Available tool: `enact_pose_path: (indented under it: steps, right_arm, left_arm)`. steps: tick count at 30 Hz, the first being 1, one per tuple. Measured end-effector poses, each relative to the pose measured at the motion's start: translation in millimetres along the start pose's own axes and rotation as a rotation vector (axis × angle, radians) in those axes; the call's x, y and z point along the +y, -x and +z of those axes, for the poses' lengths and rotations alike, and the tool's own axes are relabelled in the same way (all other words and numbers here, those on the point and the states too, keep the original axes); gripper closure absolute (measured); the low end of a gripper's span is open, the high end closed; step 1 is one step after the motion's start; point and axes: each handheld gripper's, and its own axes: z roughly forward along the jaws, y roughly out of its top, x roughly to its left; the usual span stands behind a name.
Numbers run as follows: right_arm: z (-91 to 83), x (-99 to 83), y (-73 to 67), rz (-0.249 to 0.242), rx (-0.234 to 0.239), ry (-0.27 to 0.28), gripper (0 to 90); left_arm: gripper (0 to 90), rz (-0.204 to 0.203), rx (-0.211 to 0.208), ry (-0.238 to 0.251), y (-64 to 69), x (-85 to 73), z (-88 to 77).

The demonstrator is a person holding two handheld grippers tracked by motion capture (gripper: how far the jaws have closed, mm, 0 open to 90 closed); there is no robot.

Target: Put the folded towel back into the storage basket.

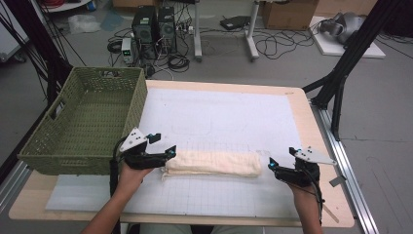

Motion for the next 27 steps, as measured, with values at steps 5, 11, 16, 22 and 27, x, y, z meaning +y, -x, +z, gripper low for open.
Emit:
enact_pose_path:
  steps: [5,11,16,22,27]
  right_arm:
    - [1.5,-0.4,-0.8,-0.003,0.005,-0.007,16.3]
    - [0.7,-1.3,-1.4,0.000,0.006,-0.007,16.3]
    - [0.4,-0.2,-2.1,-0.013,0.011,-0.006,16.3]
    - [-0.1,-1.9,-0.6,-0.013,0.016,-0.010,16.3]
    - [0.8,-2.2,-1.3,-0.009,0.022,-0.011,16.3]
  left_arm:
    - [20.8,-0.002,0.003,-0.009,-0.2,-0.8,0.6]
    - [22.2,-0.007,0.006,-0.036,0.3,-3.0,2.2]
    - [27.0,-0.012,0.001,-0.096,0.4,-5.9,6.8]
    - [35.0,-0.042,0.025,-0.189,1.3,-11.1,12.6]
    - [36.3,-0.057,0.065,-0.271,0.1,-17.3,16.2]
